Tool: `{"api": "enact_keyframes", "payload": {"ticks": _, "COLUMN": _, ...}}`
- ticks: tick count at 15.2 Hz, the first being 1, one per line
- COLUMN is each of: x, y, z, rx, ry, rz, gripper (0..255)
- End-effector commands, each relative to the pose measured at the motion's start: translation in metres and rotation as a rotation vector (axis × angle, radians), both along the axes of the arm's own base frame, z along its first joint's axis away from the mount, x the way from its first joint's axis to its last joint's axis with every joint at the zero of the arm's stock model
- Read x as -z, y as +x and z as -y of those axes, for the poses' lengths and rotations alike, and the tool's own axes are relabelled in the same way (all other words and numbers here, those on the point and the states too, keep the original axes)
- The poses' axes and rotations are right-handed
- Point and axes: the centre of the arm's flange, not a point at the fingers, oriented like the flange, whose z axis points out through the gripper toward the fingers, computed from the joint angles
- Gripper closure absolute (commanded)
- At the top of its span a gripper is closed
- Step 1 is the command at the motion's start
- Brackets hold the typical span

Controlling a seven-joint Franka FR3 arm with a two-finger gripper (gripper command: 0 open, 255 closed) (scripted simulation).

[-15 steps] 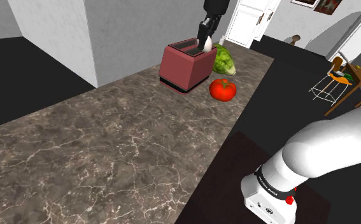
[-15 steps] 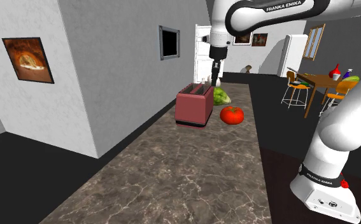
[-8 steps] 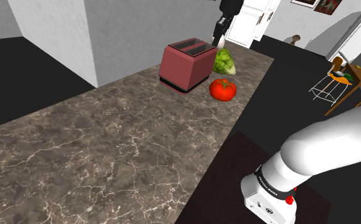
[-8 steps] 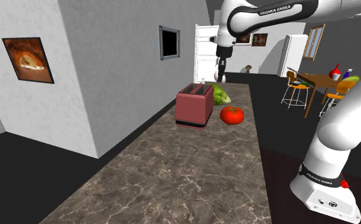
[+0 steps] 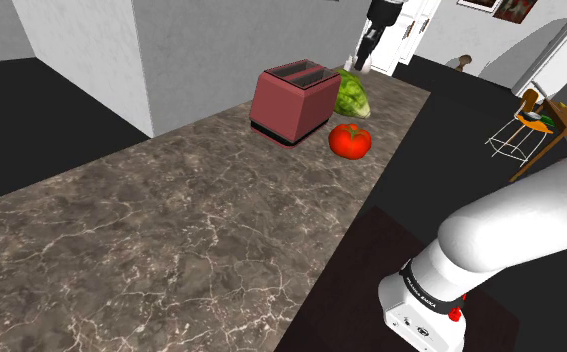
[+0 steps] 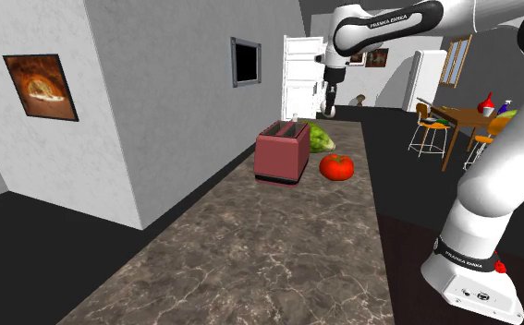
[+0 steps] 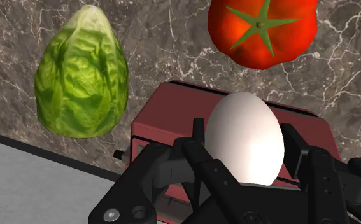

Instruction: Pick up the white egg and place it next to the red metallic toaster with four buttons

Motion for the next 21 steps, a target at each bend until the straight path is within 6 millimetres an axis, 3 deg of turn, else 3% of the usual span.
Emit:
{"api": "enact_keyframes", "payload": {"ticks": 1, "x": -0.002, "y": 0.0, "z": 0.027, "rx": -0.001, "ry": -0.001, "rz": 0.0, "gripper": 255}}
{"api": "enact_keyframes", "payload": {"ticks": 7, "x": -0.002, "y": 0.005, "z": 0.113, "rx": -0.001, "ry": -0.001, "rz": 0.0, "gripper": 255}}
{"api": "enact_keyframes", "payload": {"ticks": 21, "x": 0.072, "y": 0.005, "z": 0.113, "rx": -0.001, "ry": -0.001, "rz": 0.0, "gripper": 255}}
